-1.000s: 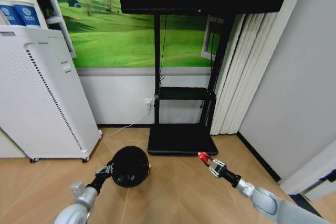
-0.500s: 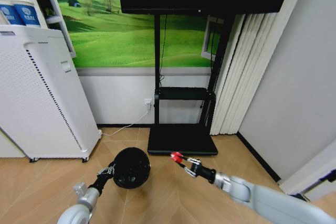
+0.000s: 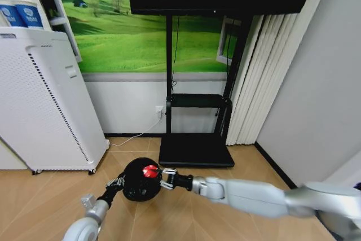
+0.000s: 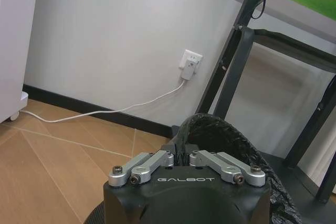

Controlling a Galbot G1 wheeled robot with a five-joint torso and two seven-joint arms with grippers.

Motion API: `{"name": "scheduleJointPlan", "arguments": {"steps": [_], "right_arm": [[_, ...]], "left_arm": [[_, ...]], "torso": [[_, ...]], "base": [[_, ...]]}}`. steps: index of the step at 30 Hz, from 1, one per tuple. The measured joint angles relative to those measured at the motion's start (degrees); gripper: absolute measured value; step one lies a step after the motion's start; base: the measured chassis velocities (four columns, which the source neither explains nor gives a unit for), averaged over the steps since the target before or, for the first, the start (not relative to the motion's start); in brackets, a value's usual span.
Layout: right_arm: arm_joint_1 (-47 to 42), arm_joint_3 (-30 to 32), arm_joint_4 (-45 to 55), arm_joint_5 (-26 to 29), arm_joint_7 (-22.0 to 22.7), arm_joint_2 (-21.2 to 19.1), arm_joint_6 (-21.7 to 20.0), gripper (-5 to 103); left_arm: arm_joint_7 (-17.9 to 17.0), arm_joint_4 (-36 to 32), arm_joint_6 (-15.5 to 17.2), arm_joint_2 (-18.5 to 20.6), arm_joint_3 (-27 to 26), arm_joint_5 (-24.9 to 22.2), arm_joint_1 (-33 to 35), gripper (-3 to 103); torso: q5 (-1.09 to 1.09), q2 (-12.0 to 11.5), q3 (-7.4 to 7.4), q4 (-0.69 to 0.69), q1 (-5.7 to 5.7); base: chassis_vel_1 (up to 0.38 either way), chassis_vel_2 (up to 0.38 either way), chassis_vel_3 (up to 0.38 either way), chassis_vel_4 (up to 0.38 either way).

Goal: Pick up the trash bin and place the garbage on the floor into it.

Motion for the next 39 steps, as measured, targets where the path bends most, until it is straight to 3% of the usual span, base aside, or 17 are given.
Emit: {"name": "scheduleJointPlan", "arguments": {"steps": [15, 18, 25, 35, 39], "right_arm": [[-2.5, -3.6, -11.5, 1.9, 3.9, 14.2, 0.0, 23], [-2.7, -3.7, -13.2, 1.9, 4.2, 15.0, 0.0, 32], [-3.1, -2.4, -15.2, 2.1, 4.6, 13.5, 0.0, 54], [-4.0, 1.6, -12.8, 1.5, 8.9, 6.6, 0.0, 96], [-3.5, 4.6, -10.8, 2.0, 9.7, 2.7, 0.0, 100]], "left_arm": [[0.7, -1.8, -0.1, -1.2, -0.6, 0.8, 1.7, 7], [1.1, -2.5, -0.4, -0.9, -1.5, 0.9, 2.7, 7], [1.8, -3.1, -0.7, -1.1, -1.7, 1.5, 3.9, 7], [2.2, -3.3, -1.2, -1.6, -1.7, 2.4, 4.8, 7], [2.7, -3.9, -1.7, -1.5, -3.6, 2.4, 7.3, 7]], "torso": [[0.0, 0.0, 0.0, 0.03, 0.0], [0.01, 0.0, -0.01, 0.01, 0.0], [0.01, 0.0, -0.01, 0.0, 0.0], [0.02, 0.0, -0.01, 0.0, 0.0], [0.01, 0.0, -0.01, 0.01, 0.0]], "base": [[0.0, 0.0, 0.0, 0.0], [0.0, 0.0, 0.0, 0.0], [0.0, 0.0, 0.0, 0.0], [0.0, 0.0, 0.0, 0.0], [0.0, 0.0, 0.0, 0.0]]}}
